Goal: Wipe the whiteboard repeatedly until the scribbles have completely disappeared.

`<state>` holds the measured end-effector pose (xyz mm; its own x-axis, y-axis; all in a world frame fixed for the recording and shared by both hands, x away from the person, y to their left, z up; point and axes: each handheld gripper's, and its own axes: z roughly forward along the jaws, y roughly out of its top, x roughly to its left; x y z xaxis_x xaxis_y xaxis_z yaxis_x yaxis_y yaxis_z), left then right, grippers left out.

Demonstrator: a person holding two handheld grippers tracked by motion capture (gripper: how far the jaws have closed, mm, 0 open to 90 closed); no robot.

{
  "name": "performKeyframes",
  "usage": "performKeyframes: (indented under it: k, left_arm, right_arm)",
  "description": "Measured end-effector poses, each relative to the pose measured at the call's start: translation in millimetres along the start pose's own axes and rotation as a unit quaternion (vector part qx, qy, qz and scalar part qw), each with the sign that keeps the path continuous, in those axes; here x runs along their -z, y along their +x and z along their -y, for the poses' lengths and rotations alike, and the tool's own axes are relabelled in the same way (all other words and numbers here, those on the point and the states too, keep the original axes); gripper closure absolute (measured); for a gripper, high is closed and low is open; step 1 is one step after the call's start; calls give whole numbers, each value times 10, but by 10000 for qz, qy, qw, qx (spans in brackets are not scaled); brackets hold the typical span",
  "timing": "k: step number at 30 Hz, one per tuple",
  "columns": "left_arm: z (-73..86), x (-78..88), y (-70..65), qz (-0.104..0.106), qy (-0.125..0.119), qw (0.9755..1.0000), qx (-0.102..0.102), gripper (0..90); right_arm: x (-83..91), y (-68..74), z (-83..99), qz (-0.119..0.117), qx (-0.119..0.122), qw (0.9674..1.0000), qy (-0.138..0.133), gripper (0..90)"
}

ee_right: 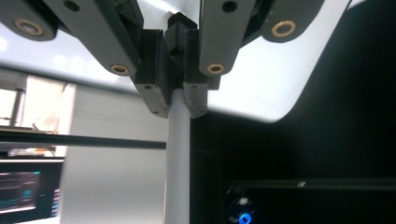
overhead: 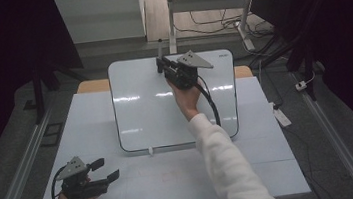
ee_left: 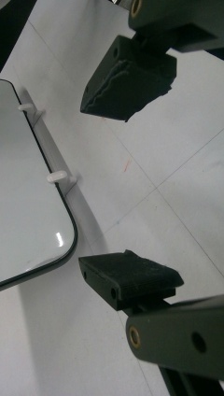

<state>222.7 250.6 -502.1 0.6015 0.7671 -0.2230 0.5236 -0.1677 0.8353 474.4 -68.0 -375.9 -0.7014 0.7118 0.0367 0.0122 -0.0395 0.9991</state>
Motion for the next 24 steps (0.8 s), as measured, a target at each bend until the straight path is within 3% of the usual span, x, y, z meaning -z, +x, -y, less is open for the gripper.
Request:
performKeyframes:
  k: [3, 8, 14, 24]
  left_arm:
    - [-1, -2, 6, -1, -3, 10000, 12, 241]
    - [-6, -15, -8, 7, 13, 10000, -13, 241]
    - [-2, -1, 2, 1, -6, 10000, -7, 241]
    - [-5, -29, -5, -1, 50, 10000, -27, 241]
  right_arm:
    - [26, -42, -11, 26, -77, 10000, -11, 815]
    - [43, 74, 88, -158, 133, 9996, 190, 815]
    - [106, -60, 33, 89, -49, 9999, 7, 815]
    - [297, -124, 78, 117, -26, 9998, 135, 814]
